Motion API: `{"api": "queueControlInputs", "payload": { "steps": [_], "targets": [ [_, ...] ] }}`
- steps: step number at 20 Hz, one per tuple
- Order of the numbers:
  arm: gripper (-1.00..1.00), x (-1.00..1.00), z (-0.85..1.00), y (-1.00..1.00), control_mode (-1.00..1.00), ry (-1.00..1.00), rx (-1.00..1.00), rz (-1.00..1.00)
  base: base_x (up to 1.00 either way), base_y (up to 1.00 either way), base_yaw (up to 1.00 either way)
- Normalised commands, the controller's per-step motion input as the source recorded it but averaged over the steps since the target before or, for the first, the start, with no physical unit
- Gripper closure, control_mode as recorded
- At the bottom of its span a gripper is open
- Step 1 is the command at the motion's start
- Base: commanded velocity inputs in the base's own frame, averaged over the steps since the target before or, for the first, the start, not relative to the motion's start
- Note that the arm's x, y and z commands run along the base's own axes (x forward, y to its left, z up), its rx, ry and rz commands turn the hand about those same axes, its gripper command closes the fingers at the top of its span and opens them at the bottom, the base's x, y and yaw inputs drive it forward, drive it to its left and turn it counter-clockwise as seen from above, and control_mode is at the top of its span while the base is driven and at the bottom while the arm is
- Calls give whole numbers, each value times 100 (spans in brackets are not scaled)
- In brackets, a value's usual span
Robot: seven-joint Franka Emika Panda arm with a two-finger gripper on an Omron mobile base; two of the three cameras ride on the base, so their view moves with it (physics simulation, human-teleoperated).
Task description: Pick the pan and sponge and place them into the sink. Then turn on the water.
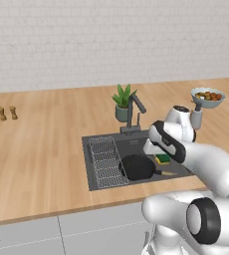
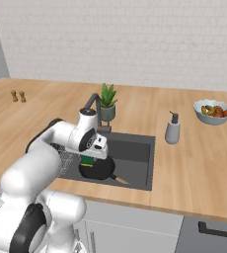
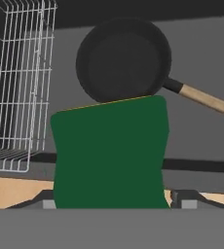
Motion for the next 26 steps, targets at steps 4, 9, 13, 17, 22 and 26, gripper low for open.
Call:
{"api": "queueControlInputs", "payload": {
  "steps": [4, 9, 13, 17, 22, 26],
  "targets": [
    [100, 43, -13, -41, -100, 0, 3, 0, 0, 0, 0],
    [100, 40, -32, -17, -100, 0, 0, 0, 0, 0, 0],
    [100, 42, -47, 0, -100, 0, 0, 0, 0, 0, 0],
    [100, 36, -46, 0, -100, 0, 0, 0, 0, 0, 0],
    [100, 30, -45, 0, -100, -2, 0, 0, 0, 0, 0],
    [100, 37, -38, -1, -100, -3, 0, 0, 0, 0, 0]
  ]
}}
